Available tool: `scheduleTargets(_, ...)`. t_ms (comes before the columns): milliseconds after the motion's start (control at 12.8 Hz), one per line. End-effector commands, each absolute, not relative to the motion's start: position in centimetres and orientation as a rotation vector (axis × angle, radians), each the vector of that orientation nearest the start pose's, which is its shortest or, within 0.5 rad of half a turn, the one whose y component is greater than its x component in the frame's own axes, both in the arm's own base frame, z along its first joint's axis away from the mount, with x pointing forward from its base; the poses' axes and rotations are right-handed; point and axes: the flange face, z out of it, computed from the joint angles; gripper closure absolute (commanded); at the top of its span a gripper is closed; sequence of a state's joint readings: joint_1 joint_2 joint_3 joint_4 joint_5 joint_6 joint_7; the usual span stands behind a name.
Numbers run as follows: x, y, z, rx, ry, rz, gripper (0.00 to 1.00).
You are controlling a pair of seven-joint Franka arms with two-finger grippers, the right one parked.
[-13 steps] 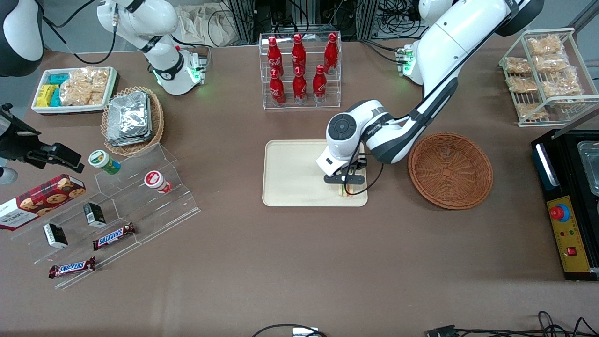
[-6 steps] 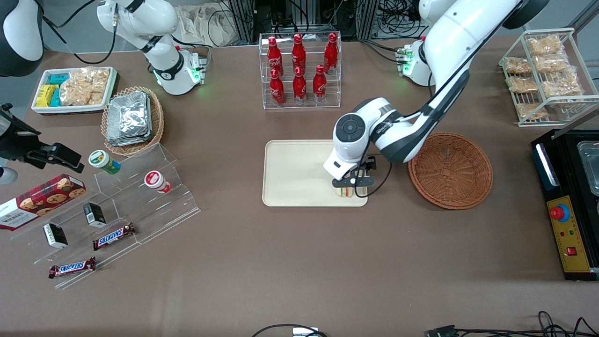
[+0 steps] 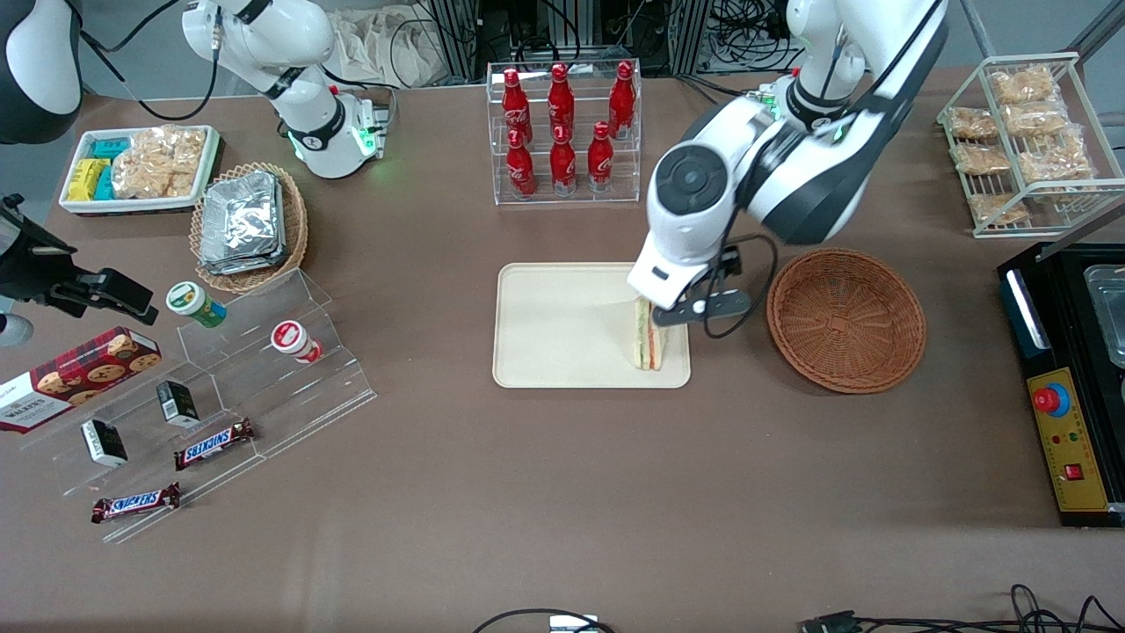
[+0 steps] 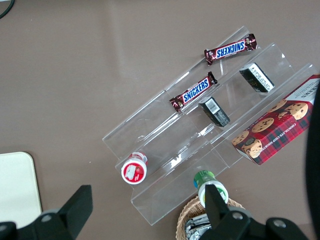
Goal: Place sandwich from basket to tray
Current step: 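Lower the sandwich onto the tray and open the left gripper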
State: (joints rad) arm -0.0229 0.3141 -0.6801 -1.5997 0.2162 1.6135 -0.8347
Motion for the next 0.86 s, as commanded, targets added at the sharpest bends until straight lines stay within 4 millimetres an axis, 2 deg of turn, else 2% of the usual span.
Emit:
scheduleTargets(0, 52.1, -28.3, 53.3, -2.951, -0.162, 0.304, 0.00)
scheduleTargets(78, 52.2, -25.6, 55.5, -2.956, -0.164, 0.287, 0.00)
scheduleTargets(157, 52.5, -22.1, 57.5, -2.992, -0.113, 0.295, 0.00)
scheduleTargets(235, 53.5, -17.1, 57.9, -3.009, -0.082, 0.348, 0.00)
scheduleTargets(314, 54.0, -13.4, 58.7, -3.021, -0.079, 0.343, 0.00)
scheduleTargets(392, 54.4, -9.9, 59.4, -3.029, -0.093, 0.332, 0.00)
scheduleTargets(471, 54.3, -7.3, 60.0, -3.036, -0.133, 0.319, 0.00)
scheduleTargets(549, 53.6, -5.7, 60.9, -3.039, -0.171, 0.294, 0.00)
scheduleTargets(706, 51.7, -4.6, 61.8, -3.077, -0.209, 0.214, 0.00)
scheduleTargets(784, 50.7, -3.7, 61.4, -3.114, -0.242, 0.140, 0.00)
